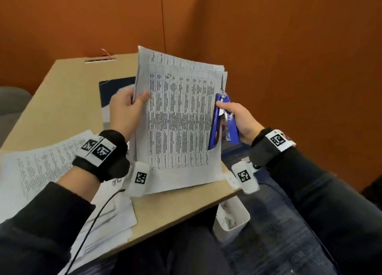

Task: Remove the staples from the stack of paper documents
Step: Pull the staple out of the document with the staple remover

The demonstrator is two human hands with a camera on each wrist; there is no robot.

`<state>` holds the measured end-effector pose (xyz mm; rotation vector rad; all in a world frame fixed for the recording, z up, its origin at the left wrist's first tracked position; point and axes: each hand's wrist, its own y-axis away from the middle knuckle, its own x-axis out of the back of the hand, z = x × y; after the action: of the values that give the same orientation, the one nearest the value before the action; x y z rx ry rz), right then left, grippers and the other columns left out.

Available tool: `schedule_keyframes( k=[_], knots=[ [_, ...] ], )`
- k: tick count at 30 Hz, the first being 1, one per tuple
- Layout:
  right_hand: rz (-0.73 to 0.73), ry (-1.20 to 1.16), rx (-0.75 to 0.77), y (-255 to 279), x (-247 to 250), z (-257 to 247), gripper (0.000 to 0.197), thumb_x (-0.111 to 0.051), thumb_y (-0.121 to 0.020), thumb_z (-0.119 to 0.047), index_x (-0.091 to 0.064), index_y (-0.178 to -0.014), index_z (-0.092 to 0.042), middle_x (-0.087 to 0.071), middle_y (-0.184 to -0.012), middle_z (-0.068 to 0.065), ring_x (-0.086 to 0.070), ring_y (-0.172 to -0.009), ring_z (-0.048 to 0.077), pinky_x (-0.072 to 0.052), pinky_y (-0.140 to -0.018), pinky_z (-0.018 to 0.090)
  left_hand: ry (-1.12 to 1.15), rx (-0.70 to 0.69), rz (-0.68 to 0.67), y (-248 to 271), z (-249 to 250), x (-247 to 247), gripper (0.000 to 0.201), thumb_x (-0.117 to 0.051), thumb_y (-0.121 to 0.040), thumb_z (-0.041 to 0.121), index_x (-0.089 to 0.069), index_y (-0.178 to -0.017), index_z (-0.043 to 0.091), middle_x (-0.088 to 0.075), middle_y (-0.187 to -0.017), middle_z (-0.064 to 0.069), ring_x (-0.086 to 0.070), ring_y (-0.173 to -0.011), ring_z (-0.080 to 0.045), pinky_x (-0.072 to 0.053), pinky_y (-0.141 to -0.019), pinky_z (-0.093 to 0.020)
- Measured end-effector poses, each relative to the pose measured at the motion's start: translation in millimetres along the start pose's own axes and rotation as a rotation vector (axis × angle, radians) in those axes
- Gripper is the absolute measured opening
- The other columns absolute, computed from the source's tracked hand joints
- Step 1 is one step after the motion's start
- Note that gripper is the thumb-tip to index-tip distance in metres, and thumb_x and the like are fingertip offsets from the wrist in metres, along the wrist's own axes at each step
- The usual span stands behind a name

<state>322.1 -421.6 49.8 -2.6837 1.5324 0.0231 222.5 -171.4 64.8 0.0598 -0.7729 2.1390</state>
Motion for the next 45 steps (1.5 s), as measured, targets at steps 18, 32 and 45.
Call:
schedule_keyframes(
  k=[18, 32, 45],
  knots=[
    [0.047, 0.045, 0.345, 5.6, -63.5, -4.6, 0.050, -0.062, -0.082, -0.041, -0.054, -0.125, -0.016, -0.063, -0.124, 0.008, -0.061, -0.115, 0.026, -0.043, -0.106, 0.049, 0.118, -0.232, 0.401, 14.5, 15.4, 6.9, 0.016, -0.037, -0.093, 0.025, -0.042, -0.079, 0.022, -0.037, -0.066, 0.012, -0.039, -0.055, 0.006, -0.027, -0.050, -0.017],
    [0.059, 0.064, 0.353, 4.1, -65.4, -4.0, 0.038, -0.058, -0.090, -0.033, -0.055, -0.124, -0.019, -0.064, -0.126, 0.005, -0.061, -0.116, 0.024, -0.047, -0.102, 0.045, 0.200, -0.269, 0.472, 22.7, 9.1, 3.6, 0.017, -0.034, -0.095, 0.010, -0.041, -0.089, 0.025, -0.048, -0.062, 0.023, -0.039, -0.053, 0.004, -0.027, -0.049, -0.018],
    [0.029, 0.080, 0.345, -2.0, -74.3, 12.7, 0.031, -0.058, -0.089, -0.033, -0.057, -0.118, -0.021, -0.067, -0.120, 0.006, -0.063, -0.112, 0.028, -0.047, -0.102, 0.050, 0.081, -0.270, 0.540, 25.2, -4.1, -1.2, 0.026, -0.032, -0.102, 0.007, -0.037, -0.082, 0.023, -0.041, -0.067, 0.018, -0.040, -0.058, 0.009, -0.029, -0.054, -0.012]
  ],
)
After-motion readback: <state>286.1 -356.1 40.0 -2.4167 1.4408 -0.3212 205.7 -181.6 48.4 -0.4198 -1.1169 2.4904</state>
